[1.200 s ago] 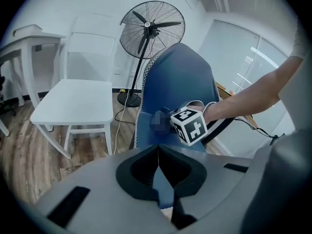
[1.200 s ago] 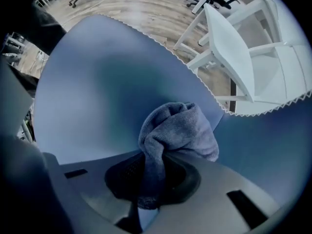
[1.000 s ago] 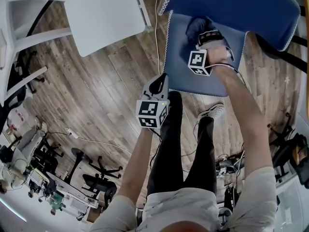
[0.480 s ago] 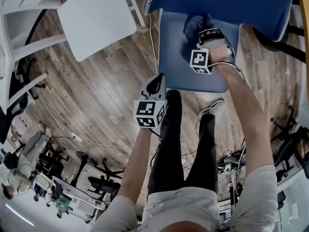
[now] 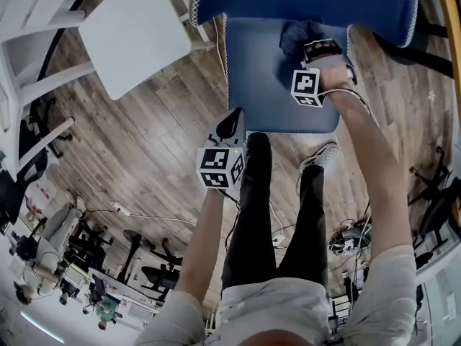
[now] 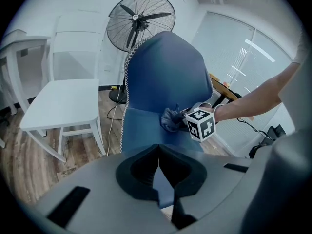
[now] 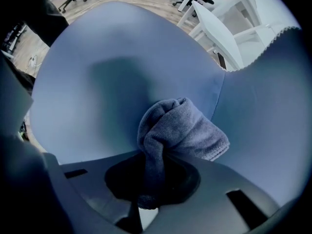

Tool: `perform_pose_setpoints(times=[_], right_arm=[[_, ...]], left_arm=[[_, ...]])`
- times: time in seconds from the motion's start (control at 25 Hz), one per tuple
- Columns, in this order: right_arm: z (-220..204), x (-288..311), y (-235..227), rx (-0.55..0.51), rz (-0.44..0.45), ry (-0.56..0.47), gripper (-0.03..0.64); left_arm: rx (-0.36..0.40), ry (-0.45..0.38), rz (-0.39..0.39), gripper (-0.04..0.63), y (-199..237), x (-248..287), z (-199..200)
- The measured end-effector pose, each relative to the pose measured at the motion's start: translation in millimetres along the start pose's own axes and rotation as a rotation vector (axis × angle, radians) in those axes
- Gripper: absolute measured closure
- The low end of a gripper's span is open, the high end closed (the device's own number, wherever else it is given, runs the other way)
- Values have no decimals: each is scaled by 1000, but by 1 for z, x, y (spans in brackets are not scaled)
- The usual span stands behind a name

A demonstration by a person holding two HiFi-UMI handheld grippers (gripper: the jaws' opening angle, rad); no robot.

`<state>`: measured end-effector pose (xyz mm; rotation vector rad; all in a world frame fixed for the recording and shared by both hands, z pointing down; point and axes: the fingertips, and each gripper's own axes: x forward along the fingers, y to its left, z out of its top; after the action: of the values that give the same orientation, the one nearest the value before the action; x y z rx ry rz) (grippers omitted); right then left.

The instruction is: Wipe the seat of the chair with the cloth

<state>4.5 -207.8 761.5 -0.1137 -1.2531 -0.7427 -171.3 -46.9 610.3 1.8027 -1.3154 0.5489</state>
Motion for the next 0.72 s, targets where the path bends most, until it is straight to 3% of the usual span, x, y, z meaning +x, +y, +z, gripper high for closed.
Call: perform_pose_setpoints(times=[0.56,0.72], right_arm=[[-66,11,48,132,89,67,568],[-86,14,79,200,182,107,568]], left_arm=[[55,48,-52,568,-31,13,-6],[55,51,-47,568,-29,12,-8]])
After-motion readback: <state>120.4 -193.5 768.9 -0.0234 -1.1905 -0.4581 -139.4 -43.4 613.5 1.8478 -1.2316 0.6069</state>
